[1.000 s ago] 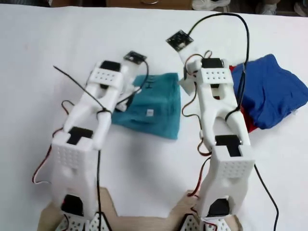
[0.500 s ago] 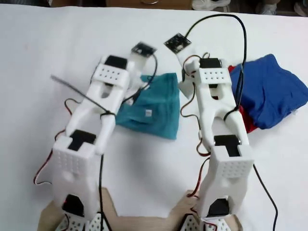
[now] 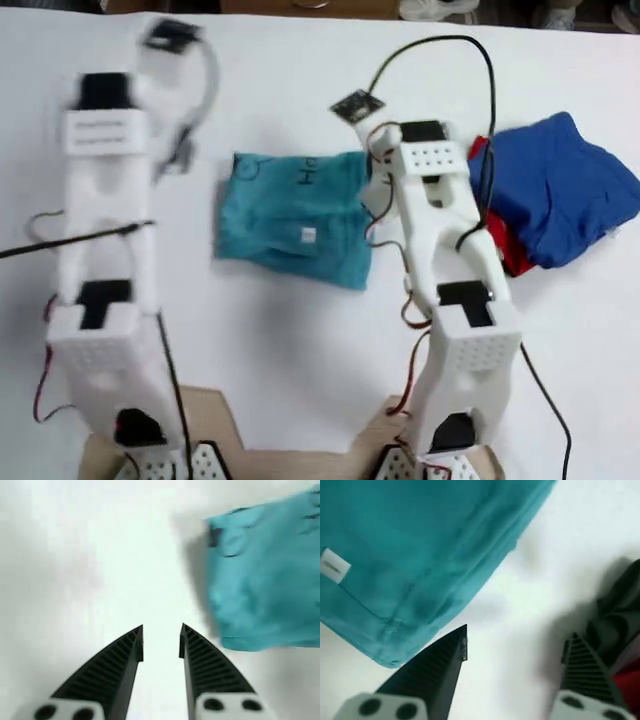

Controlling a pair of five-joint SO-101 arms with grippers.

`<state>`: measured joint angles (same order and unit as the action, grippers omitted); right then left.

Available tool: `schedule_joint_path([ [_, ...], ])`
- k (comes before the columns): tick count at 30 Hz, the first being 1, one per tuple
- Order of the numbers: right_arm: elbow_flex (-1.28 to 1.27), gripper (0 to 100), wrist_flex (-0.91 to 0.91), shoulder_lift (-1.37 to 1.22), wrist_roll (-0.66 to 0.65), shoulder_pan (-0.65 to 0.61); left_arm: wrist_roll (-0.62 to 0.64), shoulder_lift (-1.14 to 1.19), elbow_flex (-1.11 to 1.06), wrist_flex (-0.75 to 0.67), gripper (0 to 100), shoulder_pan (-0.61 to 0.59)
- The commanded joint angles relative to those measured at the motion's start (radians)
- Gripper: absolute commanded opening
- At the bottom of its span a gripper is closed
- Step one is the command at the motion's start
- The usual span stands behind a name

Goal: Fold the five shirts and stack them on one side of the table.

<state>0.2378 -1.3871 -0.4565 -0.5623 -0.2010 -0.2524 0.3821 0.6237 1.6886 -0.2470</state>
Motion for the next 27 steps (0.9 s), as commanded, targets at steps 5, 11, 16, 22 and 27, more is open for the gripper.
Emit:
schedule_joint_path([
  [5, 0.048, 34.4, 0.117, -0.013, 0.011, -0.079, -0.012, -0.066, 0.031, 0.011, 13, -0.166],
  [11, 0.117, 34.4, 0.147, -0.143, 0.060, -0.090, -0.054, -0.068, 0.031, 0.012, 13, -0.227],
  [16, 0.245, 34.3, 0.079, -0.234, 0.089, -0.104, -0.074, -0.068, 0.030, 0.012, 13, -0.236],
  [22, 0.445, 34.3, -0.104, -0.231, 0.107, -0.111, -0.075, -0.066, 0.030, 0.012, 13, -0.236],
  [27, 0.508, 34.3, -0.156, -0.239, 0.167, -0.131, -0.080, -0.066, 0.030, 0.012, 13, -0.236],
])
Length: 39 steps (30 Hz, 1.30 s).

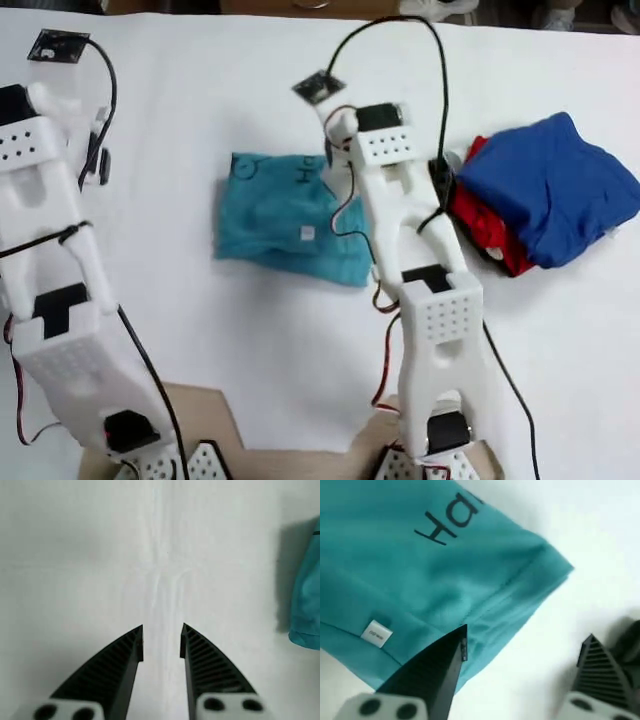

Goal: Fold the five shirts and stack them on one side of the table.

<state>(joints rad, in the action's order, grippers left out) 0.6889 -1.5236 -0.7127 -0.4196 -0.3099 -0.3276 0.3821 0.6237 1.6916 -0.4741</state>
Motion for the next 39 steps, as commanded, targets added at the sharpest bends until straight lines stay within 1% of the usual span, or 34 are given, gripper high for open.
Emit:
schedule_joint_path([
  [1, 0.051, 34.3, -0.018, 0.016, 0.041, -0.027, -0.005, -0.066, 0.030, 0.008, 13, -0.009],
  [5, 0.005, 34.3, 0.010, 0.004, 0.114, -0.039, -0.005, -0.066, 0.030, 0.006, 13, -0.011],
  [10, -0.008, 34.3, 0.008, -0.071, 0.124, -0.056, -0.005, -0.066, 0.030, 0.003, 13, -0.011],
  [14, -0.003, 34.3, 0.010, -0.136, 0.150, -0.044, -0.005, -0.066, 0.030, 0.003, 13, -0.011],
  [21, -0.002, 33.7, 0.008, -0.228, 0.150, -0.039, -0.005, -0.066, 0.030, 0.002, 13, -0.021],
  [22, 0.000, 32.4, 0.008, -0.228, 0.149, -0.041, -0.005, -0.066, 0.030, 0.002, 13, -0.021],
  [24, 0.014, 26.3, 0.008, -0.231, 0.150, -0.041, -0.005, -0.066, 0.030, 0.002, 13, -0.021],
  [29, 0.052, 1.8, 0.008, -0.232, 0.146, -0.019, -0.005, -0.066, 0.030, 0.005, 13, -0.021],
  [31, 0.063, 3.0, 0.010, -0.234, 0.144, 0.001, -0.005, -0.066, 0.030, 0.005, 13, -0.021],
  [33, 0.072, 1.9, 0.015, -0.234, 0.140, 0.025, -0.005, -0.066, 0.030, 0.005, 13, -0.021],
  [34, 0.075, 2.2, 0.016, -0.234, 0.118, 0.038, -0.005, -0.066, 0.030, 0.005, 13, -0.021],
  [37, 0.110, 2.2, 0.016, -0.236, 0.008, 0.073, -0.005, -0.066, 0.030, 0.003, 13, -0.021],
  [39, 0.150, 2.1, 0.016, -0.236, -0.092, 0.091, -0.005, -0.066, 0.030, 0.002, 13, -0.020],
])
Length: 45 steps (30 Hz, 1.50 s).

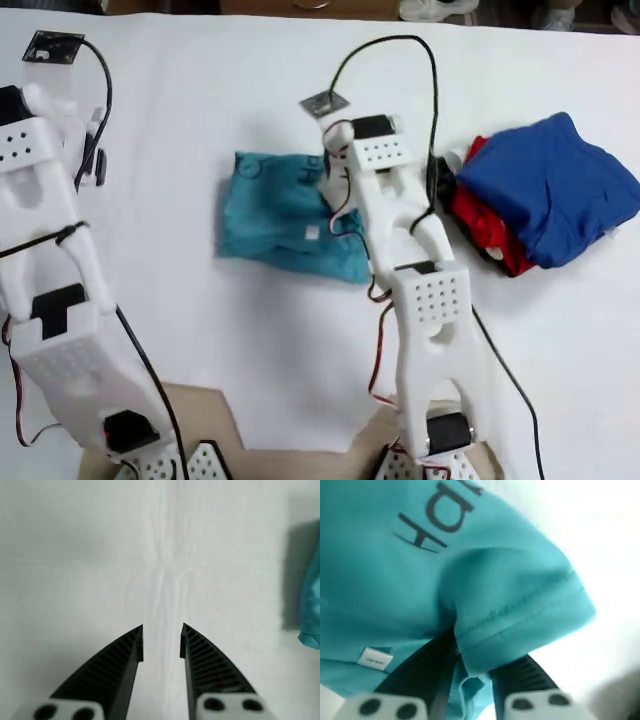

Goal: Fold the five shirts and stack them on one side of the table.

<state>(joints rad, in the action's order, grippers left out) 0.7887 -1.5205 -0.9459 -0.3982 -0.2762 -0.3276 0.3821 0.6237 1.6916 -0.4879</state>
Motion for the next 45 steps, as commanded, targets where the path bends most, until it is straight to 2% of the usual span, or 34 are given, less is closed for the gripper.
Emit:
schedule_joint_path([
  [1, 0.071, 2.1, 0.013, -0.002, -0.169, 0.065, -0.005, -0.066, 0.030, 0.002, 13, -0.006],
  [5, 0.170, 2.1, 0.028, -0.002, -0.350, 0.091, -0.005, -0.064, 0.030, 0.002, 13, -0.005],
  [9, 0.249, 2.1, 0.142, -0.002, -0.430, 0.124, -0.005, -0.064, 0.030, 0.008, 13, -0.006],
  [15, 0.252, 2.2, 0.274, -0.004, -0.565, 0.108, -0.005, -0.064, 0.030, 0.006, 13, -0.006],
  [19, 0.253, 2.2, 0.380, -0.035, -0.571, 0.094, -0.005, -0.064, 0.030, 0.006, 13, -0.005],
  [25, 0.261, 2.5, 0.397, -0.088, -0.569, 0.081, -0.005, -0.064, 0.022, 0.006, 13, -0.006],
  [28, 0.261, 9.4, 0.392, -0.087, -0.566, 0.084, -0.006, -0.066, -0.022, -0.002, 13, -0.006],
  [32, 0.328, 19.5, 0.312, -0.064, -0.503, 0.084, -0.006, -0.072, -0.105, -0.055, 13, -0.008],
  [37, 0.479, 17.6, 0.127, 0.002, -0.480, 0.064, -0.006, -0.072, -0.120, -0.077, 13, -0.005],
  [41, 0.548, 17.3, -0.228, 0.064, -0.485, 0.012, -0.006, -0.074, -0.108, -0.078, 13, -0.003],
  [43, 0.496, 17.3, -0.254, 0.094, -0.471, -0.002, -0.006, -0.074, -0.108, -0.086, 13, -0.002],
  [45, 0.420, 17.3, -0.252, 0.128, -0.356, -0.004, -0.006, -0.072, -0.114, -0.095, 13, -0.002],
])
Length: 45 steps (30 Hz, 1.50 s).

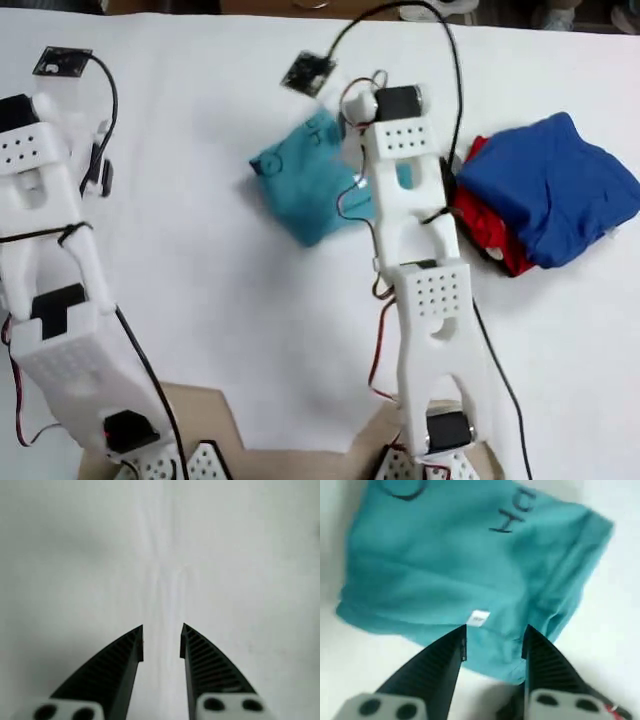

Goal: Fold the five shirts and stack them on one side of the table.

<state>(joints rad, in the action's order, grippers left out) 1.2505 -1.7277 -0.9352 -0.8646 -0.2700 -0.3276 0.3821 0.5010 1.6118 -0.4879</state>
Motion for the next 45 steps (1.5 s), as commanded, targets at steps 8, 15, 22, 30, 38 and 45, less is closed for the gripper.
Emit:
schedule_joint_path([
  [8, -0.157, 17.3, -0.042, 0.122, 0.945, -0.002, -0.006, -0.072, 0.013, -0.018, 13, -0.002],
  [15, -0.287, 17.6, -0.041, 0.111, 1.227, -0.021, -0.006, -0.072, 0.008, -0.018, 13, -0.002],
  [22, -0.318, 18.5, -0.041, 0.099, 1.321, 0.027, -0.006, -0.069, 0.008, -0.018, 13, -0.002],
  [30, -0.310, 37.9, -0.041, -0.024, 1.343, 0.038, -0.006, -0.068, 0.007, -0.018, 13, -0.002],
  [38, -0.164, 33.0, -0.041, -0.027, 1.341, 0.038, -0.003, -0.066, 0.007, -0.018, 13, -0.002],
  [45, -0.060, 33.0, -0.041, -0.035, 1.341, -0.018, -0.003, -0.066, 0.005, -0.018, 13, -0.002],
])
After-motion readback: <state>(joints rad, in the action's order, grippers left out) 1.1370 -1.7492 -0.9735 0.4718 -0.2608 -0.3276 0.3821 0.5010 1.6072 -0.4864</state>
